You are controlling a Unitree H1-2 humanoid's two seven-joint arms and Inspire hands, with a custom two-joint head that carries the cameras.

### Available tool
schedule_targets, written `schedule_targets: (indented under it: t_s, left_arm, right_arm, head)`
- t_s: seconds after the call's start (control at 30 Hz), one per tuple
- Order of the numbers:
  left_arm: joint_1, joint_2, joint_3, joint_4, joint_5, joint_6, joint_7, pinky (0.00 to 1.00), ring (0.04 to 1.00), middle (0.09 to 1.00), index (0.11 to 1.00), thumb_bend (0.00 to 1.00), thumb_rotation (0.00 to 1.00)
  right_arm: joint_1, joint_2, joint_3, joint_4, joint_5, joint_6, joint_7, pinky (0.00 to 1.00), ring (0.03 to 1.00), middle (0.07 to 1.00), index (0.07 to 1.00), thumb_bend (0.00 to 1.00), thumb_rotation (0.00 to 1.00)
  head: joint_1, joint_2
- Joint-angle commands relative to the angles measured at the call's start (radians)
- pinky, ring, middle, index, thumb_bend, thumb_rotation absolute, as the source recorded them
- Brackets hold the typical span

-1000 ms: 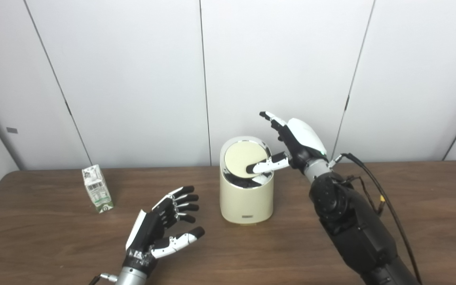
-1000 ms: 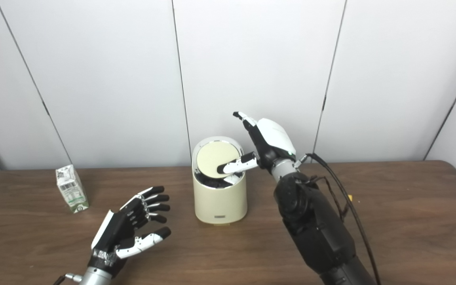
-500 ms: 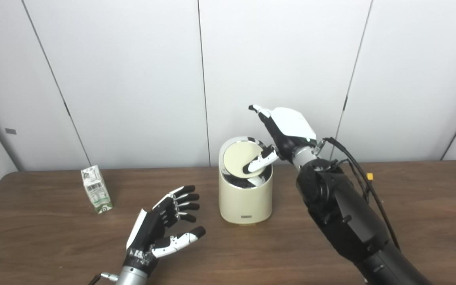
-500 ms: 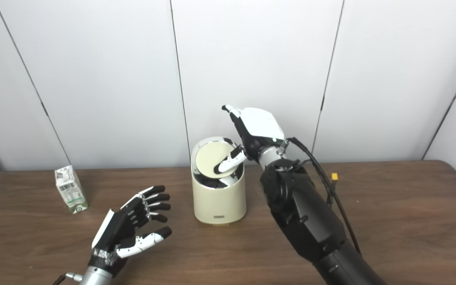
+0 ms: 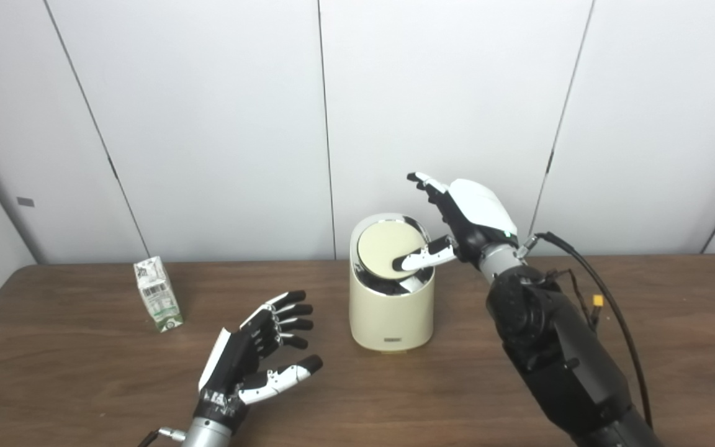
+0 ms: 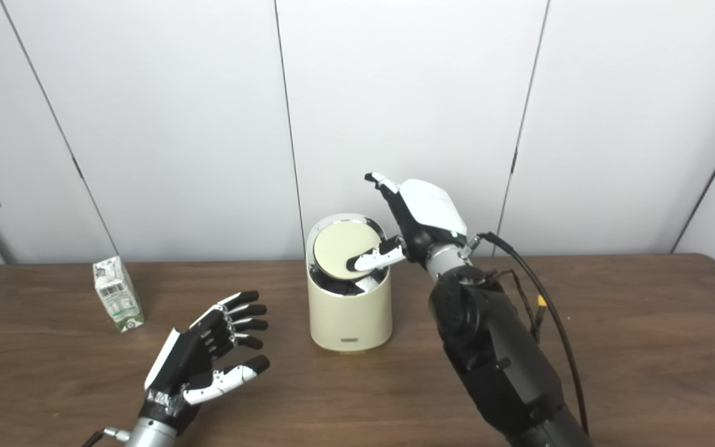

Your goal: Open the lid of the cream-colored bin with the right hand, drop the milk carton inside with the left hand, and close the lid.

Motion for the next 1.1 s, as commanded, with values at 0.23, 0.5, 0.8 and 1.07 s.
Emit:
schedule_targets:
  t_s: [0.23,0.5,0.8,1.07]
  left_arm:
    - [-0.034,0.0,-0.004,-0.022,0.012,-0.017,0.013,0.61,0.715,0.772,0.845,0.73,0.14]
    - [-0.034,0.002,-0.003,-0.025,0.002,-0.01,0.01,0.61,0.722,0.774,0.847,0.72,0.14]
    - [-0.038,0.008,-0.005,-0.012,-0.001,-0.015,0.001,0.62,0.716,0.772,0.846,0.73,0.12]
    - [-0.038,0.009,-0.004,-0.012,-0.005,-0.018,0.002,0.62,0.722,0.777,0.848,0.72,0.14]
  right_arm:
    - [0.132,0.07,-0.149,-0.079,0.171,-0.141,-0.188,0.64,0.775,0.847,0.877,0.75,0.25]
    - [0.274,0.033,-0.203,-0.138,0.318,-0.27,-0.181,0.71,0.818,0.86,0.88,0.74,0.35]
    - [0.386,0.016,-0.249,-0.141,0.532,-0.422,-0.124,0.76,0.85,0.893,0.905,0.88,0.42]
    - [0.427,0.002,-0.233,-0.113,0.542,-0.488,-0.101,0.73,0.828,0.896,0.908,0.92,0.34]
  head:
    - [0.002,0.0]
    - [-0.002,0.001]
    - [-0.005,-0.001]
    - [-0.004,-0.002]
